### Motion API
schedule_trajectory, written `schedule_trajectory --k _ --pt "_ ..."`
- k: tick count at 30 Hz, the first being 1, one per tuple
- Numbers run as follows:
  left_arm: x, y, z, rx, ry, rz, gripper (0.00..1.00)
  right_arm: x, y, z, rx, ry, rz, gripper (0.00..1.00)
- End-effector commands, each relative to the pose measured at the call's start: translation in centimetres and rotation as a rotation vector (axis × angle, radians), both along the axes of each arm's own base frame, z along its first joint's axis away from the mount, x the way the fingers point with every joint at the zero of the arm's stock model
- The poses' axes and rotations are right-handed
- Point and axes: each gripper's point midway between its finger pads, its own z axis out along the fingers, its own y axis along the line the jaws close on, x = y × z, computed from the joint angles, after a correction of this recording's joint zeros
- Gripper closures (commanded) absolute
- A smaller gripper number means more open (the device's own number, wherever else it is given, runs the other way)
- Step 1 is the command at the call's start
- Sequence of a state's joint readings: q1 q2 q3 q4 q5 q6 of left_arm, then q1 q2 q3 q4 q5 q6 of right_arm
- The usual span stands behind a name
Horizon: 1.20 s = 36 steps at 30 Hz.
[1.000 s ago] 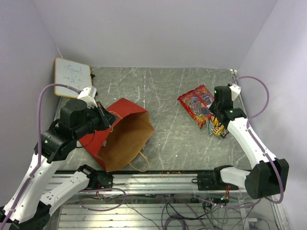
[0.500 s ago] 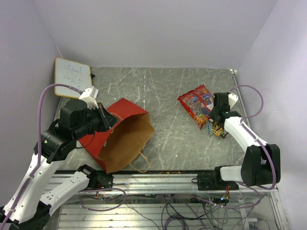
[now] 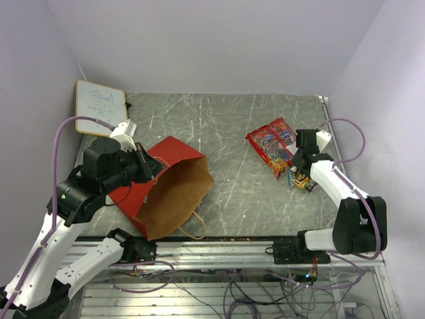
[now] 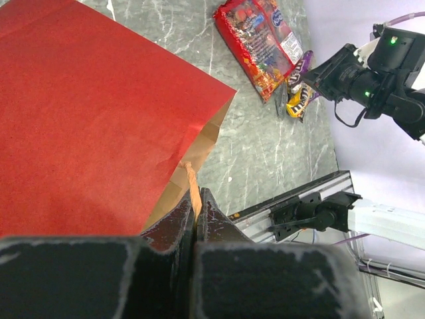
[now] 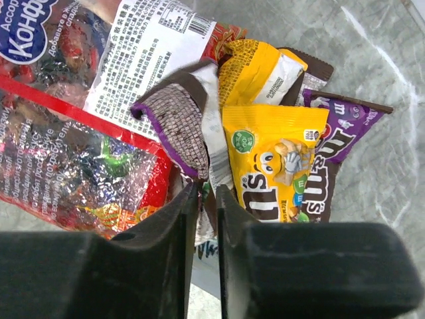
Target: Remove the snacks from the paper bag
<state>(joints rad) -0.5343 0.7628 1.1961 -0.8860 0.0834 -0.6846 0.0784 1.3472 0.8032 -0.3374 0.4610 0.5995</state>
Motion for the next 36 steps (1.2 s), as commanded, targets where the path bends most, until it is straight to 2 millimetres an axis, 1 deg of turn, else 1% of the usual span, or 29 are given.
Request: schedule_trajectory --k 1,4,6,9,12,17,22,27,29,34,36 --pt "-0.1 -0.5 0.6 -0.035 -0.022 -0.017 0.93 0.3 -0.4 3.4 -0.019 -0.056 0.017 0.78" --pt "-0.1 -0.4 0.3 -0.051 -0.004 0.004 0.93 0.2 0.3 4.8 -0.01 -0.084 0.076 0.69" --pt "-0.1 -0.2 -0.1 -0.06 0.015 0.029 0.93 0.3 1.0 5.7 0.006 -0.105 0.127 0.66" --pt "-0.1 -0.1 -0.6 -0.076 0.04 0.057 0.93 0.7 2.8 6.6 0.055 -0.134 0.226 0.63" --pt "-0.1 0.2 -1.2 -0.081 0.072 0.09 0.93 1.1 5.5 7.4 0.117 -0.158 0.335 0.62" --pt "0.1 0.7 -2.1 -0.07 0.126 0.149 0.93 1.4 10.9 8.7 0.195 -0.192 0.518 0.6" --pt "0.5 1.3 -2.3 -0.065 0.152 0.205 0.93 0.6 16.4 8.8 0.22 -0.183 0.722 0.58" --pt "0.3 1.8 -2.9 -0.071 0.185 0.252 0.93 -1.4 22.4 9.7 0.268 -0.237 0.972 0.56" --pt "0.1 2.0 -2.9 -0.073 0.195 0.268 0.93 -2.6 24.7 10.2 0.283 -0.264 1.074 0.55" --pt "-0.3 3.0 -3.6 -0.056 0.218 0.315 0.93 -6.5 30.6 12.4 0.278 -0.37 1.398 0.52" --pt "-0.6 3.2 -3.8 -0.055 0.229 0.322 0.93 -8.8 33.2 13.5 0.269 -0.448 1.553 0.51"
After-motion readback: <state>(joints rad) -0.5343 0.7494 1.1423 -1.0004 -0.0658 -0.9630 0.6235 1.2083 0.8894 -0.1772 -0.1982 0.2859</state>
